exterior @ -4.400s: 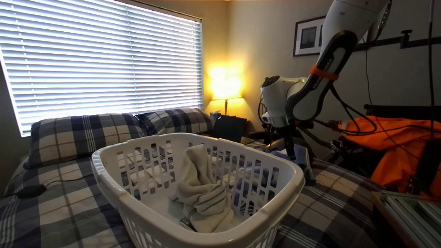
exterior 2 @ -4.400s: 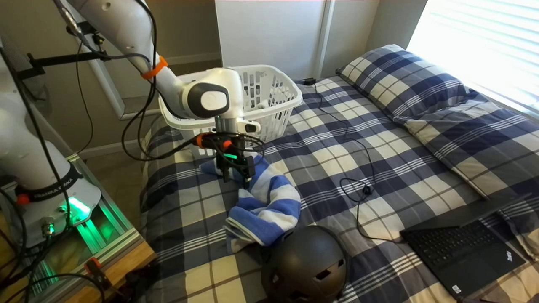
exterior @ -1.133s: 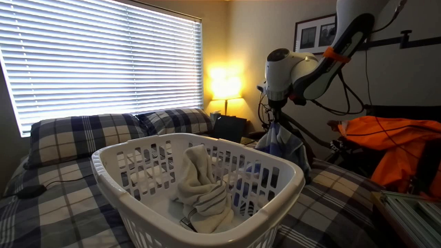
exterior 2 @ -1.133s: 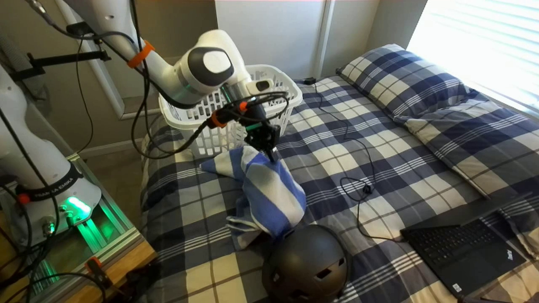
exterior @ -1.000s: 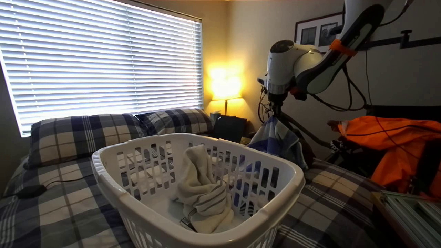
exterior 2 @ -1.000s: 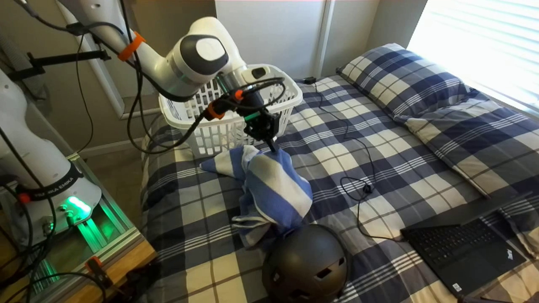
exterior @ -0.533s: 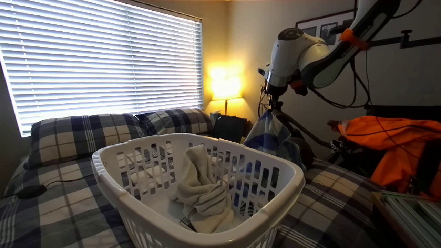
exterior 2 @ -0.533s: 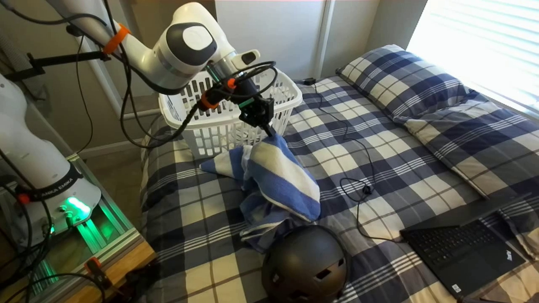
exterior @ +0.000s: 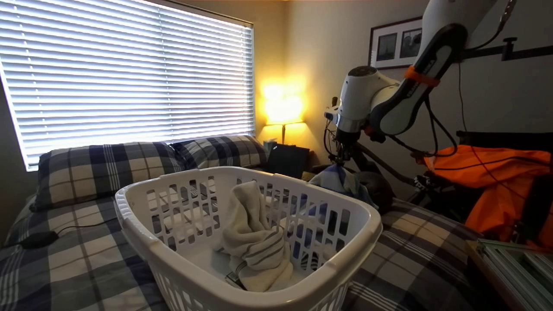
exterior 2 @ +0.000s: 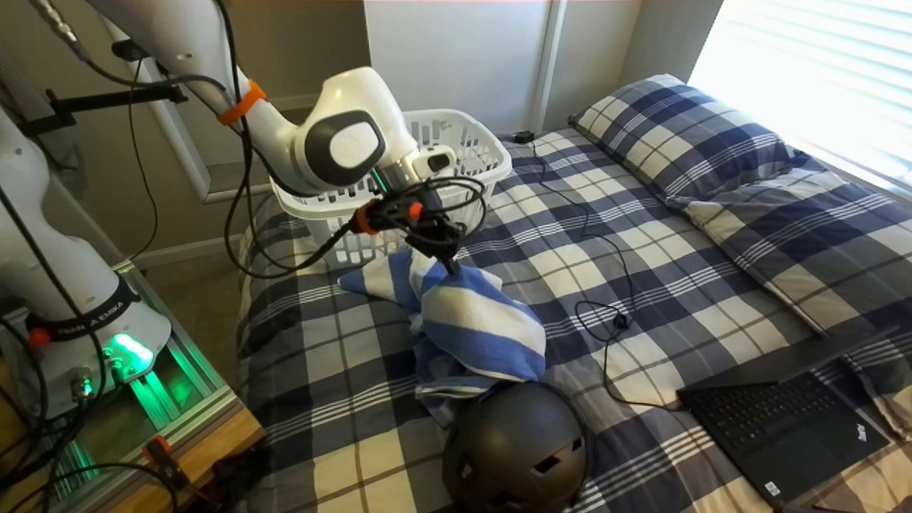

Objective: Put the white and blue towel in the basket.

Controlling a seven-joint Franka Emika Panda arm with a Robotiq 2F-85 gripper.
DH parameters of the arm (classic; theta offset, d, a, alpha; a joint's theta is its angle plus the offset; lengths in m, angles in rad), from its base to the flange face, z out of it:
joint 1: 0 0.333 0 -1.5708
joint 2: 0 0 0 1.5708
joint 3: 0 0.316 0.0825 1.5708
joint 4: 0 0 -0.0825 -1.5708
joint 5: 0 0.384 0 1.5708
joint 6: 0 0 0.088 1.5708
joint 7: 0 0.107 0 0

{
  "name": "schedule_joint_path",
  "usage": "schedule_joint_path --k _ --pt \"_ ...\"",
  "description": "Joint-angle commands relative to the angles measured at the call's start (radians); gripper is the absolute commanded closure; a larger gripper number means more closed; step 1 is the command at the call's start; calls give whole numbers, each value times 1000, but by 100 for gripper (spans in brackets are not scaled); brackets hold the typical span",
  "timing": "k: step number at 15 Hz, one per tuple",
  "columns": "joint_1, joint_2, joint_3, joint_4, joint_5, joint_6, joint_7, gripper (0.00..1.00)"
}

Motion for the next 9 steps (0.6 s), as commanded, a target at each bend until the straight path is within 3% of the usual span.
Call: schedule_joint_path --k 1,2,3,5,9 --pt "-92 144 93 55 244 52 -222 100" --pt "-123 174 130 70 319 41 -284 100" --pt "-149 196 161 88 384 24 -339 74" --pt "-200 236 218 130 483 2 -427 68" --pt "-274 306 292 215 574 -2 -541 40"
